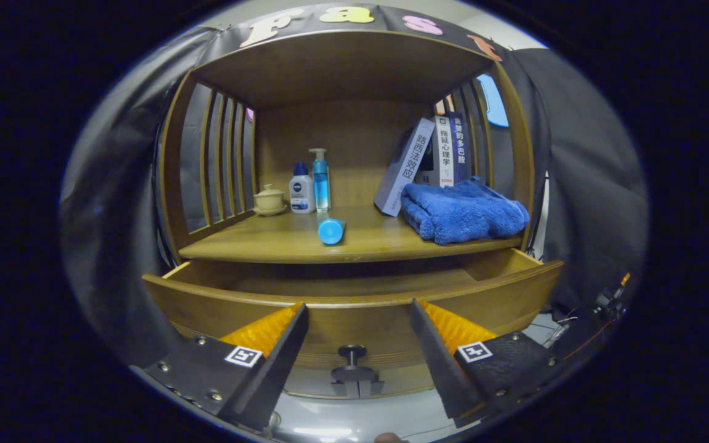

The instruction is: Pull open the drawer, take out the items inside it, and place them on the countertop above the cabinet.

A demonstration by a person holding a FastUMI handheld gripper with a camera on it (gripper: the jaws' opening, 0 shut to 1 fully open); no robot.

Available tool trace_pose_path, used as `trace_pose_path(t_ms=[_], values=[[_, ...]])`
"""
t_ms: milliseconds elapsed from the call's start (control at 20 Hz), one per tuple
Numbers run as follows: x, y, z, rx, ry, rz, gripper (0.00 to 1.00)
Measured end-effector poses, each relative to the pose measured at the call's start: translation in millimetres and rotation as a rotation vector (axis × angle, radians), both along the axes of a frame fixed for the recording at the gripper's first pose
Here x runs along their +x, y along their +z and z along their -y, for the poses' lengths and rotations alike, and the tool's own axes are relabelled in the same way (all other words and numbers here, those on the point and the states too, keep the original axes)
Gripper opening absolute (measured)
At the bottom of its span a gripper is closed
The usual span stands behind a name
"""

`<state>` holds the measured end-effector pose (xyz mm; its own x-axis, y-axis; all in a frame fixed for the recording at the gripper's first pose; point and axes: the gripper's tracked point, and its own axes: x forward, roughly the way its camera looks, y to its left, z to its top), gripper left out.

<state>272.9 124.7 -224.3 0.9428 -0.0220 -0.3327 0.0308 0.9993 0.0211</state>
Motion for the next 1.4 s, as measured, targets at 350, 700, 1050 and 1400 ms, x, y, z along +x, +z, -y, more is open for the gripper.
trace_pose_path(t_ms=[350,700,1050,1400], values=[[28.2,-5.1,-2.2,0.011,-0.012,0.017,0.99],[53.6,-6.9,-3.0,-0.024,-0.018,0.034,1.00],[65.5,-8.7,-3.3,-0.003,-0.022,0.034,1.00],[67.3,-4.4,-6.3,-0.046,-0.001,0.056,0.99]])
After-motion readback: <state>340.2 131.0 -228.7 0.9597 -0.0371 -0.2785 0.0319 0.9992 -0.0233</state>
